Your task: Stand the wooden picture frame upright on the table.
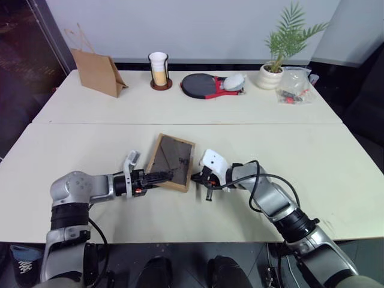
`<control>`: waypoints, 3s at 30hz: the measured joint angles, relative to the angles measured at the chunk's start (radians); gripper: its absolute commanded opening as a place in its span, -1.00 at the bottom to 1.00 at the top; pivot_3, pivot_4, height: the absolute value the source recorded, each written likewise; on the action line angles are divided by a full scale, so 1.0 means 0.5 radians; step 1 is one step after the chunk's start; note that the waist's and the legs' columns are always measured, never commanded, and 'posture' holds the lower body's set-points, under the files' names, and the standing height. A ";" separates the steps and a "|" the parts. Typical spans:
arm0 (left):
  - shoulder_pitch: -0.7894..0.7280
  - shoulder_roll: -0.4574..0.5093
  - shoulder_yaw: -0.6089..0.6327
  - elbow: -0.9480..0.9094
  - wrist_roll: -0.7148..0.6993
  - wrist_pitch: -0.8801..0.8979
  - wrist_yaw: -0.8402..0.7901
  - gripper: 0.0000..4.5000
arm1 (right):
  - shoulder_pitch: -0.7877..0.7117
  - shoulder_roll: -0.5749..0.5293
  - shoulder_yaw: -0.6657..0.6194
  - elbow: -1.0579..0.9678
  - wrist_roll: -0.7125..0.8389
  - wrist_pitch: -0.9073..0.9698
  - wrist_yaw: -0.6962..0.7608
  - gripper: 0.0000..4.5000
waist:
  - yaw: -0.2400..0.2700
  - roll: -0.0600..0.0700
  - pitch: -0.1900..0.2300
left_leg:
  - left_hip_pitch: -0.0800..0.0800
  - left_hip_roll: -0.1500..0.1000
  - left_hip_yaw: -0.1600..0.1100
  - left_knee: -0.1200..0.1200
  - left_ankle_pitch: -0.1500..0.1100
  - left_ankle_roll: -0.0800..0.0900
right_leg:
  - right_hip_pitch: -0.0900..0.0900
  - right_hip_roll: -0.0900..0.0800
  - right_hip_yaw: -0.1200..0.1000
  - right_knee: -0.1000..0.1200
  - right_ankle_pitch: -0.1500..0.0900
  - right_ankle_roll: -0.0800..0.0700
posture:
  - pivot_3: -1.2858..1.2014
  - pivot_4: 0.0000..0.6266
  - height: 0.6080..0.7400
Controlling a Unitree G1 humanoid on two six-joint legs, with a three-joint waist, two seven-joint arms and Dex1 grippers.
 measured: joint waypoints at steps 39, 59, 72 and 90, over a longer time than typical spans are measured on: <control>0.769 -0.170 0.116 -0.941 -0.808 -0.345 0.272 -0.45 | -0.844 0.132 -0.471 0.082 1.116 1.082 0.183 0.99 | -0.009 0.000 0.001 | -0.003 -0.006 0.003 -0.026 -0.001 0.000 | -0.008 -0.022 -0.002 -0.019 -0.001 -0.004 | 0.03 -0.52 1.00; 0.566 -0.145 -0.113 -0.940 -1.438 -0.641 0.993 -0.45 | -0.915 0.118 -0.446 -0.179 1.287 1.235 0.147 0.99 | -0.004 0.000 0.001 | -0.005 -0.007 0.003 -0.029 -0.001 0.000 | -0.011 -0.025 -0.003 -0.021 -0.003 -0.007 | 0.03 -0.52 1.00; 0.607 -0.013 -0.210 -0.829 -1.638 -0.830 1.064 -0.45 | -0.931 -0.032 -0.587 -0.457 1.465 1.407 0.013 0.99 | -0.006 0.000 0.001 | -0.006 -0.007 0.003 -0.029 -0.001 0.000 | -0.012 -0.025 -0.002 -0.023 -0.004 -0.009 | 0.03 -0.52 1.00; 0.625 0.171 -0.282 -0.822 -1.873 -0.903 1.083 -0.45 | -0.688 -0.705 -0.224 0.246 -0.057 -1.480 -0.205 0.99 | -0.013 0.001 0.003 | -0.008 -0.004 0.010 -0.027 -0.001 0.003 | -0.012 -0.013 0.001 -0.029 -0.003 -0.006 | 0.03 -0.52 1.00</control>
